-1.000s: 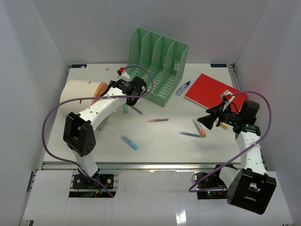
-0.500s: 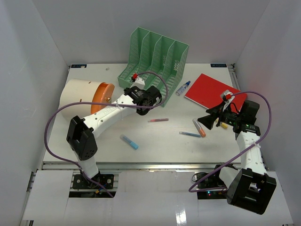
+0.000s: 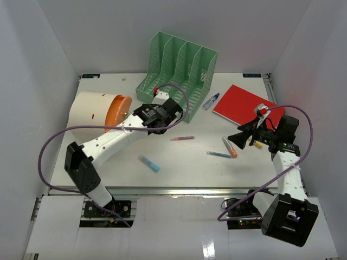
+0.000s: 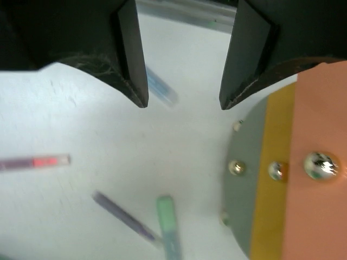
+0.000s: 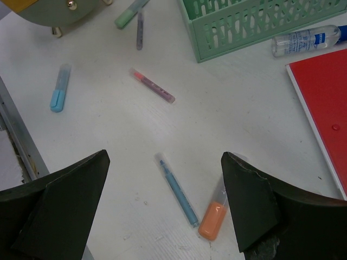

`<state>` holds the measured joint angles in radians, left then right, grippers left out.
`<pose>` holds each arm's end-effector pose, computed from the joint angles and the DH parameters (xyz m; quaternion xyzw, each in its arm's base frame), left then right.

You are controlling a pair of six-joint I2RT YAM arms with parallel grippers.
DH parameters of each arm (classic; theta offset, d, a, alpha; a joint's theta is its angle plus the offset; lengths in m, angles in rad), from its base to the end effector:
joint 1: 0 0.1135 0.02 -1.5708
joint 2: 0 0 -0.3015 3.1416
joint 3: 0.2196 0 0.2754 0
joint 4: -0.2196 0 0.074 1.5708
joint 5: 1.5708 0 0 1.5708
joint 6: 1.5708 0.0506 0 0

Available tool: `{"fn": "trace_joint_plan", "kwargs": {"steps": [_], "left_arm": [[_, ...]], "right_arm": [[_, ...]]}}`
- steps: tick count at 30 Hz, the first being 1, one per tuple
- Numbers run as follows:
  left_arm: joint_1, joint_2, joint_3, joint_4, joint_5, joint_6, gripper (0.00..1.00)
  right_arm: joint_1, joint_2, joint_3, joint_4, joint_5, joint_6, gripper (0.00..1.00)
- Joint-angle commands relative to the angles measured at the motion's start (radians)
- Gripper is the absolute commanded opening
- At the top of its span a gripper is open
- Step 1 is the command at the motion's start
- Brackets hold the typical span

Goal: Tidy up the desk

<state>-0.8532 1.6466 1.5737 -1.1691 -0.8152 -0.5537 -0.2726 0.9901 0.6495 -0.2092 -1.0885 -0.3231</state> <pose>0.2581 -0.2398 0.3515 0.0710 0.9052 0.2010 0.3675 0.2154 -0.0137 0.2814 -0.2718 0.7398 0.3092 0.5322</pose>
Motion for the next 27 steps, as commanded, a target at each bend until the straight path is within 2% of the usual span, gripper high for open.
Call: {"fn": "trace_joint_plan", "kwargs": {"steps": [1,4,7,11,14,19,23,27], "left_arm": [[-0.002,-0.268,-0.215,0.359,0.555,0.105,0.81],[0.001,-0.347,-0.376,0.422,0.679,-0.008,0.89],[0.002,-0.396,-0.524,0.471,0.733,-0.147,0.98],[0.002,-0.439,-0.685,0.51,0.654,-0.35,0.98],[0.002,-0.386,-0.764,0.509,0.585,-0.486,0.98],[0.002,-0.219,-0.75,0.441,0.456,-0.716,0.98],[0.0,-0.14,-0.706,0.433,0.418,-0.764,0.98],[0.0,-0.109,-0.695,0.417,0.35,-0.812,0.88]], "right_arm": [[0.006,-0.006,0.007,-0.001,-0.021,-0.022,0.9],[0.006,-0.007,0.007,0.001,-0.022,-0.02,0.9],[0.006,-0.003,0.006,0.002,-0.027,-0.016,0.9],[0.005,-0.004,0.006,0.003,-0.023,-0.017,0.9],[0.005,-0.006,0.004,0.005,-0.022,-0.017,0.9],[0.006,0.003,0.006,0.002,-0.024,-0.016,0.9],[0.006,0.002,0.006,0.001,-0.021,-0.017,0.9],[0.006,0.002,0.007,-0.001,-0.023,-0.017,0.9]]}}
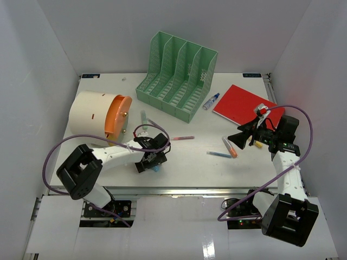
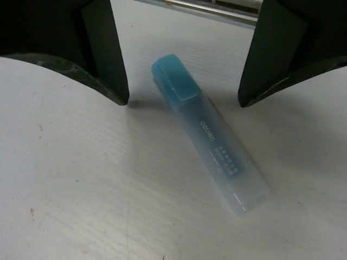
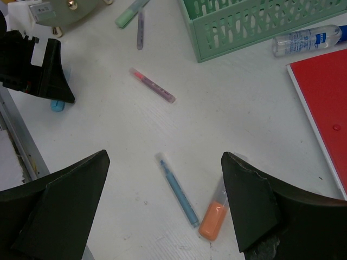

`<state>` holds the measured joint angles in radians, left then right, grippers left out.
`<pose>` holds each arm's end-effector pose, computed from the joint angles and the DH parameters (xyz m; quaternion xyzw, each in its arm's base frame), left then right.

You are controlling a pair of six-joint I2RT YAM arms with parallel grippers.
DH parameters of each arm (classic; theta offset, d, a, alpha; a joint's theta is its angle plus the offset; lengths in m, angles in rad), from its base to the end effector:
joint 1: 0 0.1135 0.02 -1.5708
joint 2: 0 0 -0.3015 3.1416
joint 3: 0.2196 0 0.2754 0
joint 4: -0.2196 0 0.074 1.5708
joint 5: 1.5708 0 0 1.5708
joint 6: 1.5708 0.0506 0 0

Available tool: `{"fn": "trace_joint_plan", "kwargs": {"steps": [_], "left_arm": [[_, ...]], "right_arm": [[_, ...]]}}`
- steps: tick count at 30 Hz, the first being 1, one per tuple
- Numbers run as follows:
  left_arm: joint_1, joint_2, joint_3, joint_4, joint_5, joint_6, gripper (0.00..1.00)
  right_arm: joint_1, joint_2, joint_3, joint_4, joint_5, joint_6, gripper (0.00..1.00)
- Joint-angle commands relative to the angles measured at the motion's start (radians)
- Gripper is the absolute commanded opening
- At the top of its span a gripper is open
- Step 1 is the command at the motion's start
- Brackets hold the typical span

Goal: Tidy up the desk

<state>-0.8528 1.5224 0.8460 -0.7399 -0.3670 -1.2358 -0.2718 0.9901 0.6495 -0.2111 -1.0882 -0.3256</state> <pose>0.1921 -0.1923 0.1734 -0.2004 0.9597 0.0258 0.1954 0.2153 -0.0135 0.2812 -0.2725 0.7398 0.3091 0.5318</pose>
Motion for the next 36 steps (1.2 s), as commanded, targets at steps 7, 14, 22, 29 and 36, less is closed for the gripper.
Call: {"fn": "trace_joint_plan", "kwargs": {"steps": [7,14,22,29,36], "left_arm": [[0.0,0.116,0.051,-0.019,-0.104,-0.15,0.74],[0.0,0.117,0.055,-0.016,-0.089,-0.089,0.35],[-0.041,0.016,0.141,-0.017,-0.076,0.201,0.0],[-0.063,-0.192,0.305,-0.044,-0.069,0.647,0.0],[0.008,-0.22,0.647,-0.302,-0.339,0.811,0.0]], "right_arm": [[0.005,0.001,0.009,-0.002,-0.025,-0.016,0.9],[0.005,-0.002,0.01,-0.002,-0.027,-0.018,0.9],[0.005,-0.001,0.01,-0.005,-0.029,-0.02,0.9],[0.005,-0.001,0.01,-0.005,-0.035,-0.018,0.9],[0.005,-0.002,0.011,-0.005,-0.04,-0.018,0.9]]}}
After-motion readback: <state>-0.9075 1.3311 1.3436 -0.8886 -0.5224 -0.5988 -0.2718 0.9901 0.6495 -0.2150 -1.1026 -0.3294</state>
